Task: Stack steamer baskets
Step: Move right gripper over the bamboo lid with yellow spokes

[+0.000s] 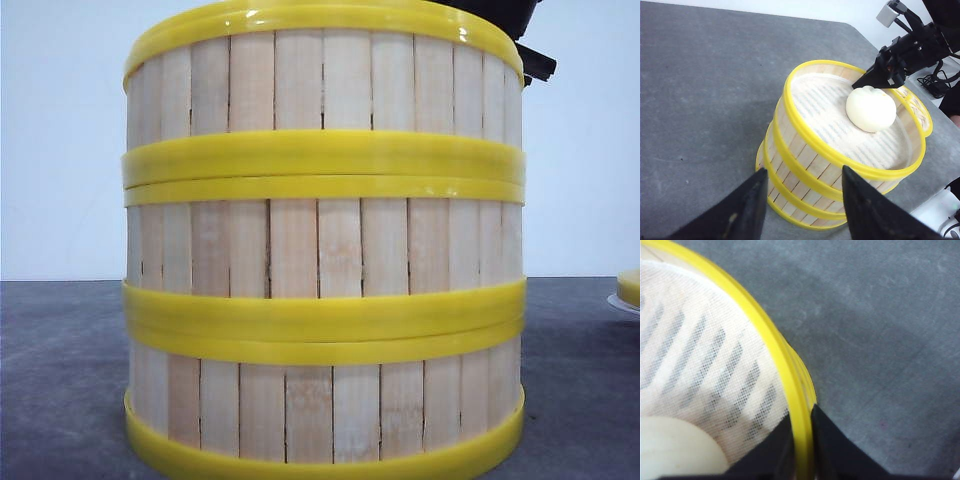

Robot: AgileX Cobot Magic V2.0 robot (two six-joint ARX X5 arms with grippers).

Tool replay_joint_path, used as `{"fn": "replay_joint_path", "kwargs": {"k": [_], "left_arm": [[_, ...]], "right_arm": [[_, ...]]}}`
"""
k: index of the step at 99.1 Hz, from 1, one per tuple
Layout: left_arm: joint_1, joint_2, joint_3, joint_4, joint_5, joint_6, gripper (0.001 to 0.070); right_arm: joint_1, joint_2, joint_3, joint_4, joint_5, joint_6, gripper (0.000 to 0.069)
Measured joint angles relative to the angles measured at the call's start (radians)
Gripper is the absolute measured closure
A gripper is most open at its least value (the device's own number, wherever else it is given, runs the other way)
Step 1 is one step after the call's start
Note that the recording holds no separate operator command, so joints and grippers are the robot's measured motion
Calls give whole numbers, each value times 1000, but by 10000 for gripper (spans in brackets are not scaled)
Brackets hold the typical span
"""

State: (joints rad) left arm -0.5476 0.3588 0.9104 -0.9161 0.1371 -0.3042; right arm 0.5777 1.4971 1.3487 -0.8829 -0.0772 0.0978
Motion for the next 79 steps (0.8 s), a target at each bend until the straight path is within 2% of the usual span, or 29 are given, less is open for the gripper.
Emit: {"fn": "replay_joint_path", "kwargs": {"k": [11, 20, 42, 69, 79], "left_arm": [[0, 0, 0, 0, 0, 0, 435], [0, 0, 0, 0, 0, 0, 435], [0, 0, 0, 0, 0, 0, 435], [0, 0, 0, -12, 0, 2, 435], [0, 0, 0, -12, 0, 2, 435]], "right_arm": [[0, 0, 0, -5, -1, 6, 451], [0, 0, 0, -3, 0, 8, 386], [-5, -27, 0, 33, 13, 11, 364], [-37, -140, 36, 21, 180, 12, 364], [-58, -203, 40, 19, 204, 16, 364]]}}
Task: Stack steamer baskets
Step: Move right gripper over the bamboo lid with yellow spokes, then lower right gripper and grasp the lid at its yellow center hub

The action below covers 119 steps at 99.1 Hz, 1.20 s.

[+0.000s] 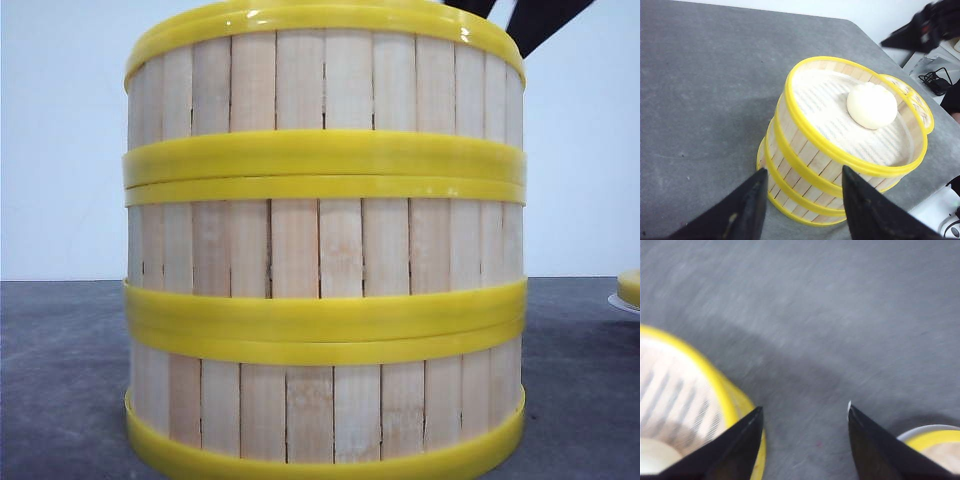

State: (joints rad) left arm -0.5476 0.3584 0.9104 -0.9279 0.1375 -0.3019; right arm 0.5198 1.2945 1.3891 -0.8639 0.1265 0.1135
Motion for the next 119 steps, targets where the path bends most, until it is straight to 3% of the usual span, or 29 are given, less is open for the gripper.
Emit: {"fn": "replay_joint_path", "kwargs": {"k": [49, 93, 119], "left_arm": [[0, 0, 0, 0, 0, 22, 435], [0, 0, 0, 3, 0, 47, 435], [0, 0, 0, 0, 0, 47, 435]], "right_arm": [[-222, -177, 4, -174, 8, 25, 364], [-497, -80, -2, -246, -49, 24, 364], [-587, -27, -153, -208, -84, 16, 364]]}}
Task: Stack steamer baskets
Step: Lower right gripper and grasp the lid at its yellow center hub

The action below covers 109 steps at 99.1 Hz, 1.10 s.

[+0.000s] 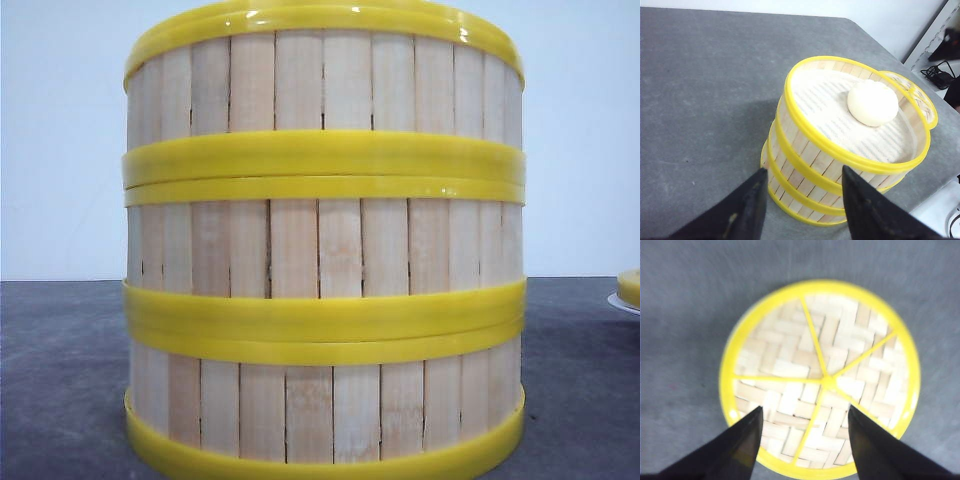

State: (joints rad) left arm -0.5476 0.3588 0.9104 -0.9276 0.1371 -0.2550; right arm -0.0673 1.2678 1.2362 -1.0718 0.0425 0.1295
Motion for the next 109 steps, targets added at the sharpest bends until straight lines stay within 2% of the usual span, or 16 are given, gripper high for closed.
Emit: {"fn": "replay_joint_path", "kwargs": {"k": [19, 33, 61, 84, 109], "left_arm": [[0, 0, 0, -5, 0, 0, 435], [0, 0, 0, -8, 0, 0, 435], [0, 0, 0, -9, 0, 0, 435], [0, 0, 0, -10, 1, 0, 435], [0, 0, 0, -11, 23, 0, 435]], "right_arm": [[-49, 5, -190, 115, -16, -2, 364], [-74, 5, -257, 193, -16, -2, 364], [-84, 10, -262, 280, -16, -1, 421], [-84, 89, -262, 294, -16, -1, 426], [-84, 103, -262, 321, -17, -2, 428]]}}
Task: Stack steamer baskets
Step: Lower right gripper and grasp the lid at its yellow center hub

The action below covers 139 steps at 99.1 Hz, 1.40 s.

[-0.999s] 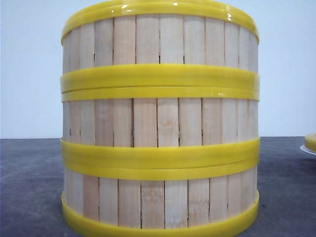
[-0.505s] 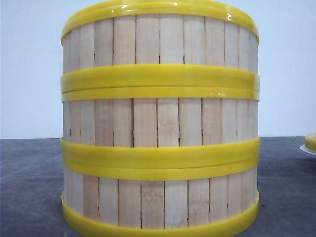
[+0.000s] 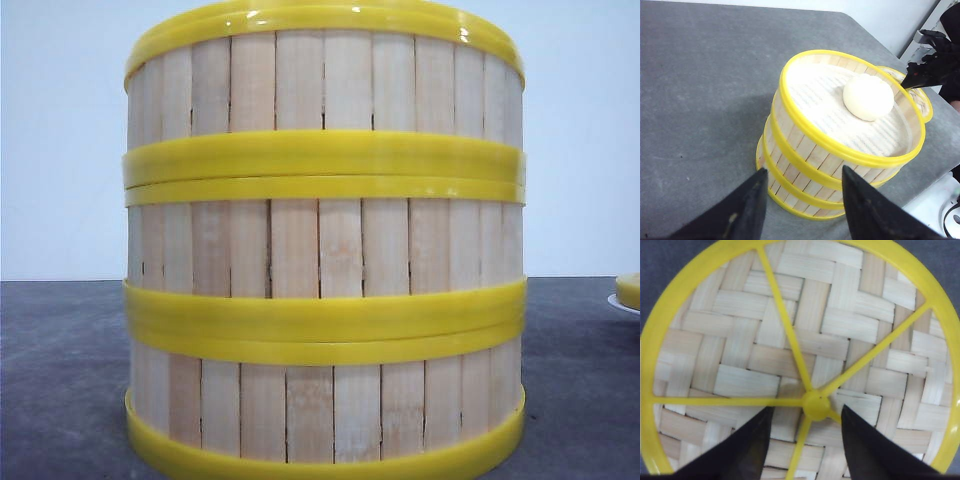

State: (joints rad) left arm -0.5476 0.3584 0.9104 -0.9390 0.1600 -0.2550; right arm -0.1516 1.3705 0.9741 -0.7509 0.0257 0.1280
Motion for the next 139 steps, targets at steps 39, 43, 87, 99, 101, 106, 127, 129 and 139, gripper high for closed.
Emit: {"fn": "replay_joint_path", "kwargs": {"k": [39, 43, 87, 99, 101, 106, 127, 129, 139], "left_arm": [[0, 0, 0, 0, 0, 0, 435], [0, 0, 0, 0, 0, 0, 435], [0, 0, 0, 0, 0, 0, 435], [0, 0, 0, 0, 0, 0, 435], [0, 0, 0, 0, 0, 0, 435], [0, 0, 0, 0, 0, 0, 435], [0, 0, 0, 0, 0, 0, 435], [0, 0, 0, 1, 0, 0, 435], [0, 0, 0, 0, 0, 0, 435]], "right_arm": [[0, 3, 0, 1, -1, 0, 432], [0, 3, 0, 0, -1, 0, 432], [0, 5, 8, -13, -1, 0, 432], [0, 10, 25, -40, 0, 0, 433], [0, 10, 30, -45, 0, 0, 433], [0, 11, 42, -50, 2, 0, 433], [0, 11, 60, -63, 4, 0, 437], [0, 11, 60, -63, 4, 0, 437], [0, 11, 60, -57, 23, 0, 440]]}}
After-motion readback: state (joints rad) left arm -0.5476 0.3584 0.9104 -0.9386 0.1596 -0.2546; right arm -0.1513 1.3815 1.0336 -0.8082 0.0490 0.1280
